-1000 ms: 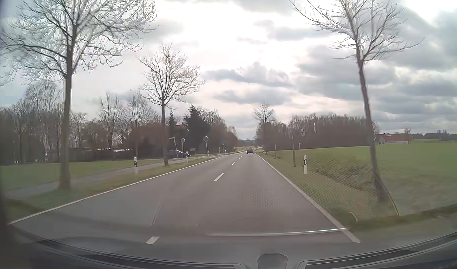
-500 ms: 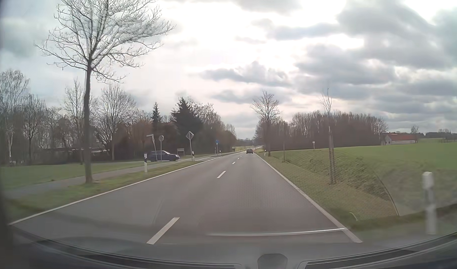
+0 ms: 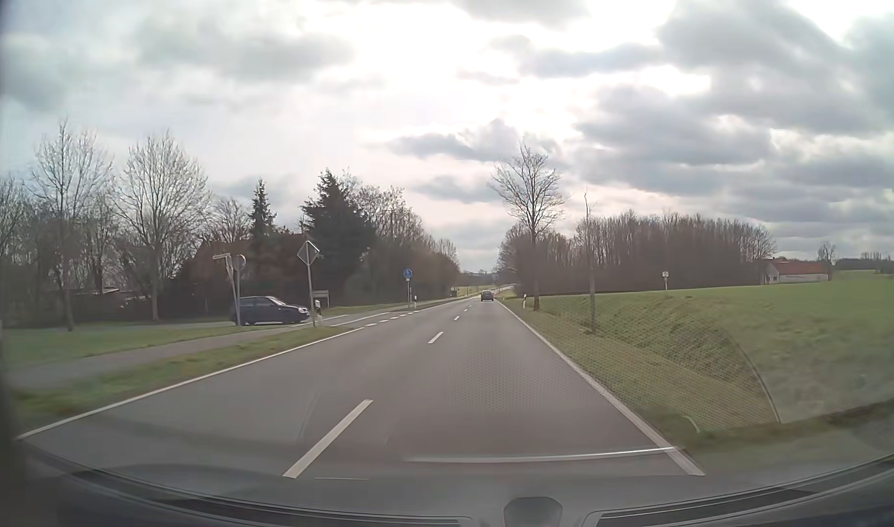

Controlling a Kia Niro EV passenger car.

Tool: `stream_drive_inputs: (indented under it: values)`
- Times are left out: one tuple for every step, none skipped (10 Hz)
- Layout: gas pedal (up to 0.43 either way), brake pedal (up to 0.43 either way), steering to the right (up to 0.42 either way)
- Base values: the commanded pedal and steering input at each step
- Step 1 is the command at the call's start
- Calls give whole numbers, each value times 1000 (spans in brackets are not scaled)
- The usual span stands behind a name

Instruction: Follow the waypoints while adhering to traffic rules and regulations

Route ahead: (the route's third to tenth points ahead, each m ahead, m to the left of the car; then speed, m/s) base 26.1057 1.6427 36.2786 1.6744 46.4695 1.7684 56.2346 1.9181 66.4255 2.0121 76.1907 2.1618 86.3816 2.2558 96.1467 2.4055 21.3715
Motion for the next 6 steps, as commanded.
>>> stream_drive_inputs:
  values:
    - [220,0,4]
    - [220,0,4]
    - [220,0,4]
    - [220,0,4]
    - [220,0,4]
    - [220,0,4]
